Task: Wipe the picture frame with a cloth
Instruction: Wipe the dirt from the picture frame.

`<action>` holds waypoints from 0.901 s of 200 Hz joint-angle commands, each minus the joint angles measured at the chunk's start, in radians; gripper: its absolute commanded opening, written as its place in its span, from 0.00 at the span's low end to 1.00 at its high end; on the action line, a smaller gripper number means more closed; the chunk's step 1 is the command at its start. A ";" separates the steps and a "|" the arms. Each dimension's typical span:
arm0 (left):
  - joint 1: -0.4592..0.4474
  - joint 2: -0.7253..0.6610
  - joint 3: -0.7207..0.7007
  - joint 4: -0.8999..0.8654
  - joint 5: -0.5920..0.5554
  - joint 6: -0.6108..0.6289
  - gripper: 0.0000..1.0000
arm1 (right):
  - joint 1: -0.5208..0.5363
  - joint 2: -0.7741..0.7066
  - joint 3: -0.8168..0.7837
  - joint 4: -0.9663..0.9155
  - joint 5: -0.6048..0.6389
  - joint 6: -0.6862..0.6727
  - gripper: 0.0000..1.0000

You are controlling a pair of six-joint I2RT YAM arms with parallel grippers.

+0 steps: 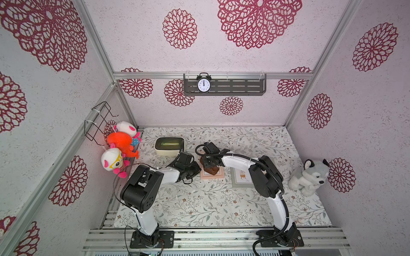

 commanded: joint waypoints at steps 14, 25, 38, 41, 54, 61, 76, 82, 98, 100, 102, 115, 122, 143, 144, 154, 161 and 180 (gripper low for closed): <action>-0.009 0.085 -0.050 -0.230 -0.052 0.004 0.12 | -0.047 -0.011 -0.098 -0.086 0.101 -0.028 0.00; -0.010 0.089 -0.047 -0.226 -0.049 0.002 0.12 | 0.003 -0.071 -0.202 -0.036 0.071 -0.044 0.00; -0.009 0.093 -0.043 -0.226 -0.048 0.002 0.12 | 0.064 -0.116 -0.278 0.006 0.027 -0.050 0.00; -0.009 0.093 -0.043 -0.227 -0.048 0.002 0.12 | 0.072 -0.121 -0.289 0.015 0.014 -0.047 0.00; -0.009 0.096 -0.040 -0.227 -0.047 0.001 0.12 | 0.077 -0.122 -0.306 0.047 -0.030 -0.035 0.00; -0.009 0.096 -0.041 -0.227 -0.048 0.002 0.12 | 0.065 -0.105 -0.285 0.042 -0.006 -0.034 0.00; -0.009 0.094 -0.043 -0.230 -0.051 0.002 0.12 | 0.011 -0.039 -0.197 0.005 0.053 -0.039 0.00; -0.009 0.094 -0.044 -0.229 -0.052 0.001 0.12 | -0.016 -0.015 -0.159 -0.007 0.066 -0.038 0.00; -0.009 0.094 -0.046 -0.228 -0.052 -0.001 0.12 | -0.071 0.046 -0.061 -0.053 0.110 -0.046 0.00; -0.009 0.093 -0.047 -0.228 -0.052 -0.001 0.12 | -0.075 0.050 -0.051 -0.058 0.116 -0.047 0.00; -0.009 0.093 -0.048 -0.227 -0.052 -0.001 0.12 | -0.077 0.052 -0.042 -0.063 0.123 -0.050 0.00; -0.009 0.091 -0.051 -0.225 -0.050 -0.002 0.12 | -0.083 0.043 -0.013 -0.079 0.130 -0.074 0.00; -0.009 0.089 -0.052 -0.227 -0.049 -0.004 0.12 | -0.083 0.016 -0.016 -0.071 0.116 -0.085 0.00; -0.009 0.082 -0.044 -0.237 -0.046 0.001 0.12 | -0.093 -0.080 -0.001 -0.075 0.061 -0.100 0.00; -0.009 0.082 -0.043 -0.238 -0.046 0.002 0.12 | -0.093 -0.085 -0.001 -0.076 0.059 -0.100 0.00; -0.010 0.079 -0.037 -0.245 -0.047 0.004 0.12 | -0.102 -0.136 0.004 -0.086 0.047 -0.098 0.00; -0.009 0.075 -0.032 -0.248 -0.047 0.006 0.12 | -0.108 -0.173 -0.001 -0.090 0.045 -0.097 0.00; -0.010 0.065 -0.021 -0.259 -0.048 0.010 0.12 | -0.117 -0.263 -0.037 -0.112 0.055 -0.098 0.00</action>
